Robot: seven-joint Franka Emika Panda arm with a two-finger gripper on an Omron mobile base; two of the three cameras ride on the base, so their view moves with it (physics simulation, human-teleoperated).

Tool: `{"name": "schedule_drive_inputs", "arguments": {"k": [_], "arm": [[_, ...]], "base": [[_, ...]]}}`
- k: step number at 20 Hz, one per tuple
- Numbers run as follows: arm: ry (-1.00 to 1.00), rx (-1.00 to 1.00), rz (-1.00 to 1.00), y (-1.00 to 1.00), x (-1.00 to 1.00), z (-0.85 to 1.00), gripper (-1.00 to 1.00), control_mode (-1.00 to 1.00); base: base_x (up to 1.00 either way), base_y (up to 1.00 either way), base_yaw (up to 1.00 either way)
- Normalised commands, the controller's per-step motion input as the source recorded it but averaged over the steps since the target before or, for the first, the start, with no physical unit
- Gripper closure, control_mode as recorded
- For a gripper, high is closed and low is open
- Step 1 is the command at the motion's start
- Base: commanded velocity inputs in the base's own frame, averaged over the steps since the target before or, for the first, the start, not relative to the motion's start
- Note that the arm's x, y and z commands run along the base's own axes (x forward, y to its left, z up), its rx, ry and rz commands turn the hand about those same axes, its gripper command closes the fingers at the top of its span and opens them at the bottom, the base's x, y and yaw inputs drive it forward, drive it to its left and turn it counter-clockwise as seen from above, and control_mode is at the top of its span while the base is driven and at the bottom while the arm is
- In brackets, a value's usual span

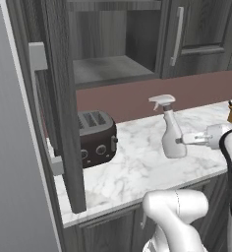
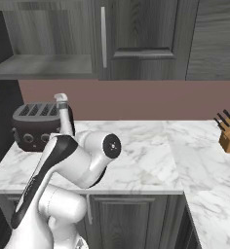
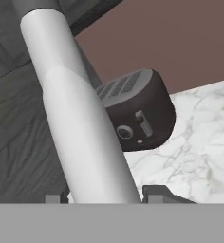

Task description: Move the cutting board and knife to the sink. Then move spray from the cabinet to the counter.

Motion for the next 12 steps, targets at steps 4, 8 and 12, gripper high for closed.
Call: {"name": "schedule_drive_inputs", "arguments": {"k": [4, 8, 12], "arm": [[-0.02, -0.01, 0.00, 0.00, 0.26, -0.16, 1.00, -1.00], [-0.02, 0.00, 0.01, 0.00, 0.19, -0.19, 1.00, -1.00], [-0.05, 0.00, 0.08, 0.00, 0.15, -0.24, 1.00, -1.00]], "base": [[0.00, 0.00, 0.00], [0.00, 0.00, 0.00], [0.00, 0.00, 0.00]]}}
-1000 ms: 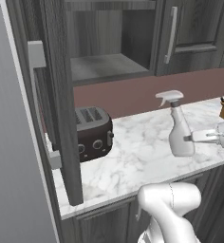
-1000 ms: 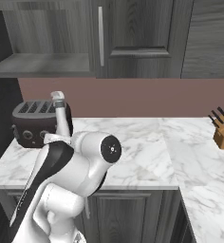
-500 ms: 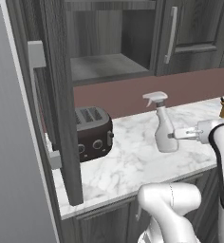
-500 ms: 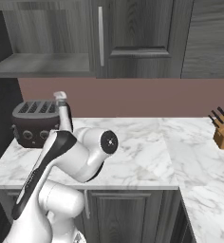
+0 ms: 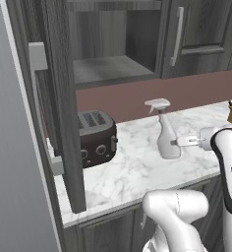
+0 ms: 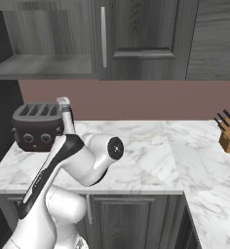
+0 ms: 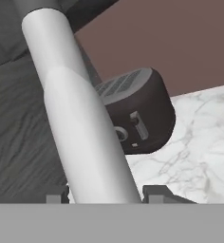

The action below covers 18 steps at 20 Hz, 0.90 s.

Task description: Move the cutting board and knife to the sink. Then move spray from the cabinet to the counter.

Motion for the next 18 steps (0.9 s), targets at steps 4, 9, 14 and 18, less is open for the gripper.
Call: {"name": "schedule_drive_inputs", "arguments": {"k": [4, 9, 14, 18], "arm": [[-0.06, 0.00, 0.13, 0.00, 0.17, -0.28, 1.00, -1.00], [-0.09, 0.00, 0.13, -0.03, 0.18, -0.24, 1.00, -1.00], [-0.10, 0.00, 0.11, -0.02, 0.30, -0.21, 1.00, -1.00], [-0.12, 0.00, 0.08, 0.00, 0.34, -0.18, 1.00, -1.00]], "base": [[0.00, 0.00, 0.00], [0.00, 0.00, 0.00], [0.00, 0.00, 0.00], [0.00, 0.00, 0.00]]}}
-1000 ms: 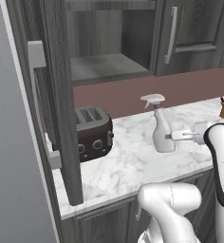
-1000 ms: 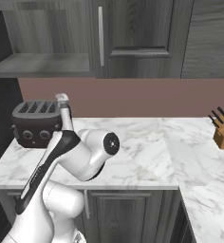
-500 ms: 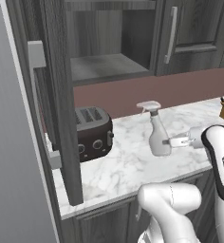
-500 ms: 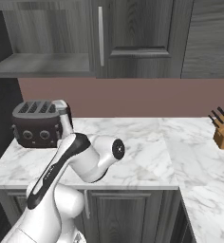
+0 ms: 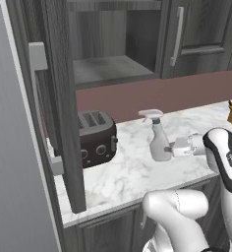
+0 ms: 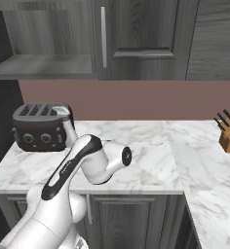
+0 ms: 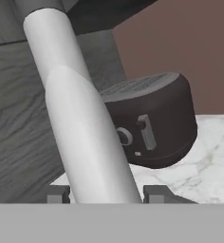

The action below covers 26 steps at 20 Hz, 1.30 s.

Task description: Move the cutting board and knife to the sink. Then move spray from the cabinet to the counter.

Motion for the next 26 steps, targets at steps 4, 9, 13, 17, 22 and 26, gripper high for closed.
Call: {"name": "schedule_drive_inputs", "arguments": {"k": [4, 9, 13, 17, 22, 26], "arm": [[-0.11, 0.00, 0.06, 0.00, 0.39, -0.18, 1.00, -1.00], [-0.03, 0.00, 0.07, -0.01, 0.31, -0.08, 1.00, -1.00], [0.00, 0.03, 0.07, 0.00, 0.25, -0.02, 1.00, -1.00], [0.00, 0.10, 0.04, -0.13, 0.13, 0.00, 1.00, -1.00], [-0.04, 0.10, 0.03, -0.13, 0.04, -0.05, 1.00, -1.00], [-0.02, 0.02, 0.00, 0.00, 0.00, -0.03, 1.00, -1.00]], "base": [[0.00, 0.00, 0.00], [0.00, 0.00, 0.00], [0.00, 0.00, 0.00], [0.00, 0.00, 0.00], [0.00, 0.00, 0.00], [0.00, 0.00, 0.00]]}}
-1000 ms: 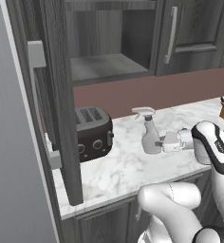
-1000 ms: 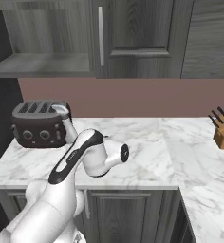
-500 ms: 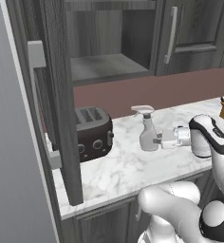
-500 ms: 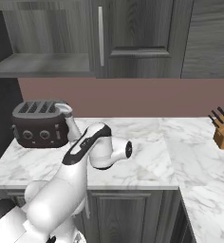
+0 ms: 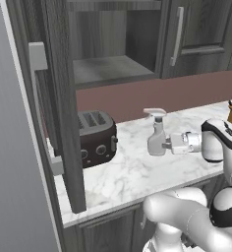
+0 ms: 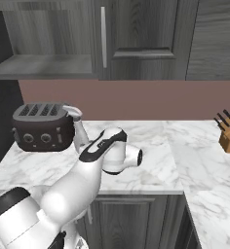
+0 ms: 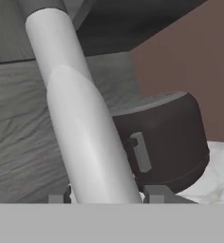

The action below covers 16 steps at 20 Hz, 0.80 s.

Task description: Move the cutting board and knife to the sink. Then move spray from the cabinet to the counter.

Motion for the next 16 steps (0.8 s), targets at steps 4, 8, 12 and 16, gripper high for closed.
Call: {"name": "schedule_drive_inputs", "arguments": {"k": [4, 8, 12, 16], "arm": [[0.00, 0.00, 0.00, 0.00, 0.00, -0.09, 1.00, -1.00], [0.00, 0.00, 0.00, 0.00, 0.00, -0.04, 1.00, -1.00], [0.00, 0.00, 0.00, 0.00, 0.00, 0.00, 1.00, -1.00], [0.00, 0.00, 0.00, 0.00, 0.00, -0.05, 1.00, -1.00]], "base": [[0.00, 0.00, 0.00], [0.00, 0.00, 0.00], [0.00, 0.00, 0.00], [0.00, 0.00, 0.00]]}}
